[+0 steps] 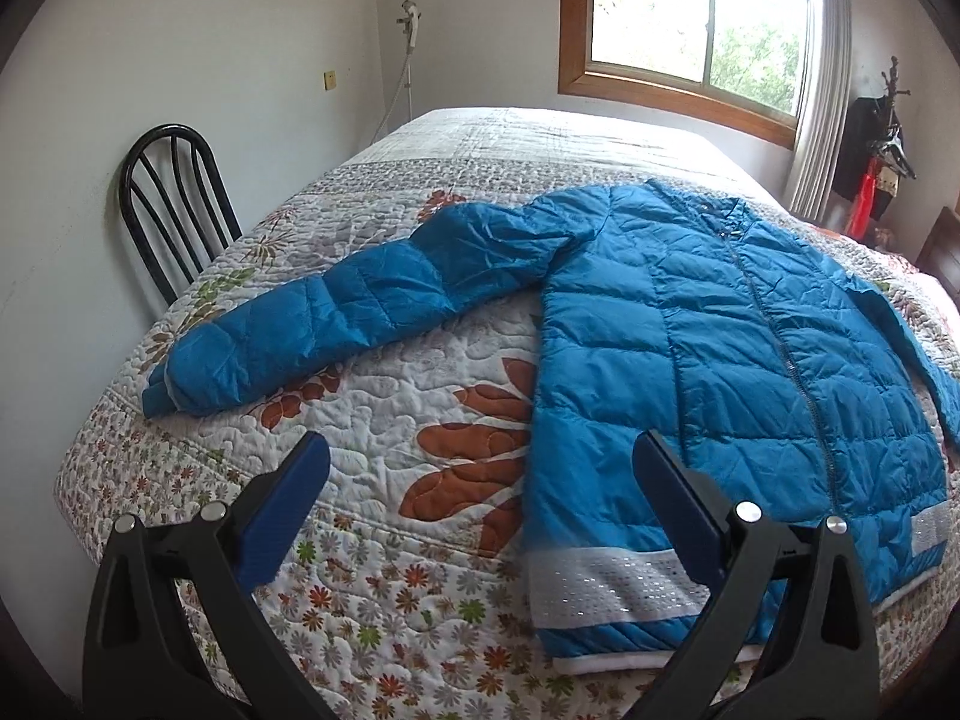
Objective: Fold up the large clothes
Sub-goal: 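Grasp the cuff of the sleeve nearest the right tool with the right tool, then carry the gripped sleeve across the jacket front toward the left tool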
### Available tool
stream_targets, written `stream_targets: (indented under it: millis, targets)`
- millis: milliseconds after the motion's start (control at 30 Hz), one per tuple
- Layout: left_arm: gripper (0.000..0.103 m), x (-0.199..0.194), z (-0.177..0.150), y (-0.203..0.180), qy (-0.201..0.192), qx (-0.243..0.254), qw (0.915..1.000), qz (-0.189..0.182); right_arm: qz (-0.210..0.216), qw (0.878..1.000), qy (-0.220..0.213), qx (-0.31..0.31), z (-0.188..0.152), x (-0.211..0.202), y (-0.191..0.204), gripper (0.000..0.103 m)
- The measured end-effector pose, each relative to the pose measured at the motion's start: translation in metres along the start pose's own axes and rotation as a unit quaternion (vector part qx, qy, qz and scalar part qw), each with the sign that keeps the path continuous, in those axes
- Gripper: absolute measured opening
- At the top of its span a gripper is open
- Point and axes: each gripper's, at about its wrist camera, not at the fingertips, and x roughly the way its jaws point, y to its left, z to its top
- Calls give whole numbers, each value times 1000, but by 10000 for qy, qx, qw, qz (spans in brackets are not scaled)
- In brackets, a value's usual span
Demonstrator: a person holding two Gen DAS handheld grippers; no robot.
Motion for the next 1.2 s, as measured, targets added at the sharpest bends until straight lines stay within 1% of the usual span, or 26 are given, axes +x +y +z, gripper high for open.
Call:
stream_targets:
  millis: [33,100,167,267,400,500,600,633,667,700,733,767,800,867,933,967,1033,1067,1133,1200]
  targets:
    - [100,8,-1,5,111,17,9999,-8,-116,9998,67,176,8,9,-15,99]
    - [100,23,-7,16,340,25,9994,22,-197,9980,194,576,23,24,-46,97]
    - [100,36,-14,31,492,-7,9987,159,-157,9947,280,976,33,35,-74,96]
    - [100,50,-22,52,663,-63,9976,198,-86,9892,313,1433,46,47,-106,96]
    - [100,67,-28,71,719,-23,9968,336,120,9832,374,1784,60,66,-127,96]
    - [100,77,-31,86,796,-78,9964,272,99,9791,421,1989,68,83,-135,95]
    - [100,85,-34,100,876,-206,9957,213,55,9753,349,2180,78,94,-143,95]
    - [100,88,-34,104,905,-228,9954,221,35,9749,275,2210,82,94,-144,92]
    - [100,91,-36,107,941,-243,9950,243,20,9757,175,2183,85,93,-144,80]
    - [100,94,-36,109,960,-268,9948,199,-104,9766,142,2143,89,94,-143,64]
    - [100,97,-36,111,965,-309,9948,103,-206,9771,112,2115,93,94,-143,55]
    - [100,99,-37,114,967,-362,9946,30,-178,9773,92,2107,97,94,-141,42]
    - [100,100,-37,117,966,-400,9945,-39,-63,9776,81,2104,100,93,-140,29]
    - [100,101,-37,122,946,-394,9946,-155,97,9787,-4,2052,106,87,-135,13]
    - [100,101,-38,129,882,-337,9954,-151,111,9813,-220,1907,112,75,-128,11]
    - [100,100,-39,133,852,-322,9958,-127,-48,9832,-268,1806,115,72,-123,11]
    - [100,97,-42,140,807,-360,9959,-199,-475,9853,-115,1636,121,80,-116,11]
    - [100,98,-43,143,805,-426,9954,-298,-612,9849,2,1619,123,87,-113,11]
    - [100,97,-44,144,773,-436,9955,-339,-850,9823,221,1655,121,98,-112,10]
    - [100,97,-44,143,763,-368,9959,-330,-1171,9801,241,1587,124,99,-103,9]
